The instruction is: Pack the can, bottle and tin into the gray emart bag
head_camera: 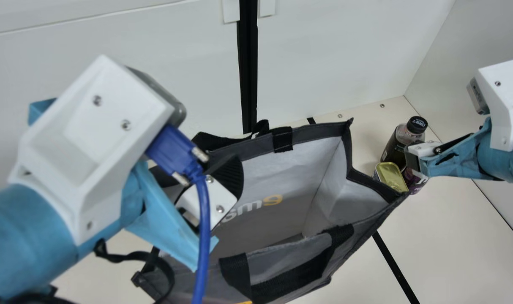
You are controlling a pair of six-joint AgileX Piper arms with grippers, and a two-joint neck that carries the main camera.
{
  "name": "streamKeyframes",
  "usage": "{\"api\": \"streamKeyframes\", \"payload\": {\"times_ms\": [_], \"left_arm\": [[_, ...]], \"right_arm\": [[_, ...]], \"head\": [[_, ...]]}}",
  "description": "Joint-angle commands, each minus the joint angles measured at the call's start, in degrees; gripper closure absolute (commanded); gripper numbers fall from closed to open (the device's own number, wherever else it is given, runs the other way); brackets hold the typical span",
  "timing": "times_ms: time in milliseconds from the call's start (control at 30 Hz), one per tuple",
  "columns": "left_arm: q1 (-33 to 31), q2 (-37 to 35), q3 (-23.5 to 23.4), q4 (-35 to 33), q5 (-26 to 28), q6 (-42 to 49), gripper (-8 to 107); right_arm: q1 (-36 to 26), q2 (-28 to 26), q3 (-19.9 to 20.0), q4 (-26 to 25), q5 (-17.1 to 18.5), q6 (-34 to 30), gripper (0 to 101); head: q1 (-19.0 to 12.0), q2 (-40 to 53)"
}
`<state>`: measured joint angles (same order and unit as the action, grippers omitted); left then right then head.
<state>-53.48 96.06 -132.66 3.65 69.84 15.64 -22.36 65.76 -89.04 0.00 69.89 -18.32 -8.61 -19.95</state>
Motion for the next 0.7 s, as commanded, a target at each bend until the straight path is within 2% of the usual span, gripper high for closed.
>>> {"api": "streamKeyframes", "payload": {"times_ms": [0, 667], "left_arm": [[-0.1, 0.4, -0.2, 0.1, 0.1, 0.2, 9], [-1.3, 6.0, -1.7, -0.4, 0.1, 1.8, 9]], "right_arm": [[0.0, 0.0, 0.0, 0.0, 0.0, 0.0, 10], [0.0, 0.0, 0.0, 0.0, 0.0, 0.0, 10]], "head": [[-1.4, 0.0], [-1.4, 0.0]]}}
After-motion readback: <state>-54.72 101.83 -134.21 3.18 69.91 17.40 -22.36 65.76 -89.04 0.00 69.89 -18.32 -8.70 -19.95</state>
